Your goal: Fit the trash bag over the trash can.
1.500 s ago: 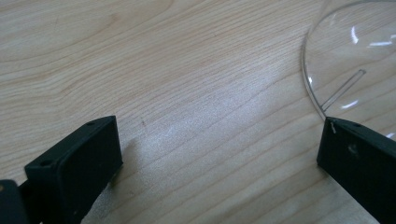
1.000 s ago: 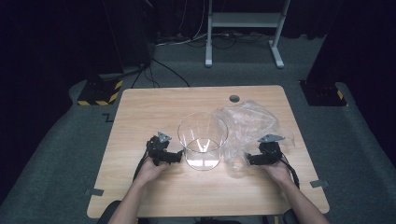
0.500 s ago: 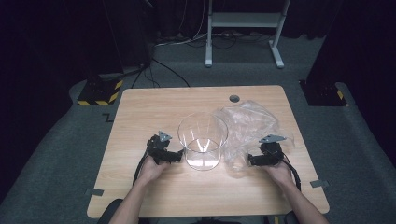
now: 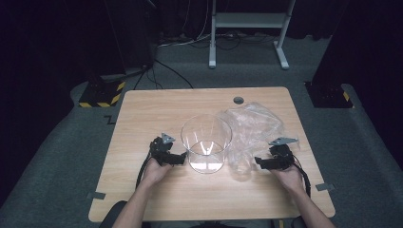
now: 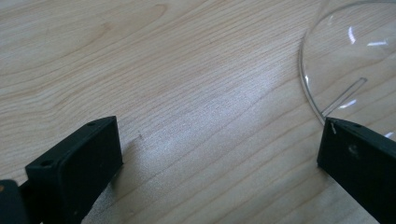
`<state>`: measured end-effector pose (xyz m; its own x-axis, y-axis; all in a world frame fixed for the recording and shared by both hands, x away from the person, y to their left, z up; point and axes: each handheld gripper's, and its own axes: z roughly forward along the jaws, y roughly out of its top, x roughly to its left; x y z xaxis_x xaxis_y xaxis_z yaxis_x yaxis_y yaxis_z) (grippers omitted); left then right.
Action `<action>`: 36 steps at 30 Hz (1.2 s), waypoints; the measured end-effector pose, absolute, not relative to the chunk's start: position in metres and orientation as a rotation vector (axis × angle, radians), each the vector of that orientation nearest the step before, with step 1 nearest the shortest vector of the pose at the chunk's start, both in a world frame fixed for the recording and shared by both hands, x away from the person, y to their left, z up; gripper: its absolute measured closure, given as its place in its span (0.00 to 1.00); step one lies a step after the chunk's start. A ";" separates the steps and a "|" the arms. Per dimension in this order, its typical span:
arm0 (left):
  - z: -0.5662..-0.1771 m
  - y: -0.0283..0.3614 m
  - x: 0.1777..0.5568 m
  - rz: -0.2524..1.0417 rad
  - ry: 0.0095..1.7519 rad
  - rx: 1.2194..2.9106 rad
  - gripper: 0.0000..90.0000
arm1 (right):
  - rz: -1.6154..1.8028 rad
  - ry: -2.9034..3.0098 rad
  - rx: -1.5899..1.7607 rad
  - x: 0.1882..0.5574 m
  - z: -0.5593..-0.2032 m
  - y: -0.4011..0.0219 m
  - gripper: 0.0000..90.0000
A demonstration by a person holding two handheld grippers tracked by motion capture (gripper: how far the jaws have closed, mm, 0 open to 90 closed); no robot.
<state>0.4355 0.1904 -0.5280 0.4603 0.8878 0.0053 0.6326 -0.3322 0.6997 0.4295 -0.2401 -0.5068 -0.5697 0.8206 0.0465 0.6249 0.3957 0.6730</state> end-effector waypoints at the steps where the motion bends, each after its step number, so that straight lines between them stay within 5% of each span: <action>1: -0.528 0.190 0.436 0.519 1.263 2.073 0.00 | 0.960 2.371 1.264 0.427 -0.505 -0.241 0.22; 36: -0.521 0.192 0.439 0.494 1.327 2.129 0.01 | 1.248 2.266 1.148 0.429 -0.473 -0.231 0.25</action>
<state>0.4394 0.1923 -0.5213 0.4372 0.8993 0.0087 0.6859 -0.3396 0.6436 0.4292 -0.2308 -0.4730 -0.6306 0.7691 0.1040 0.4991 0.2993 0.8132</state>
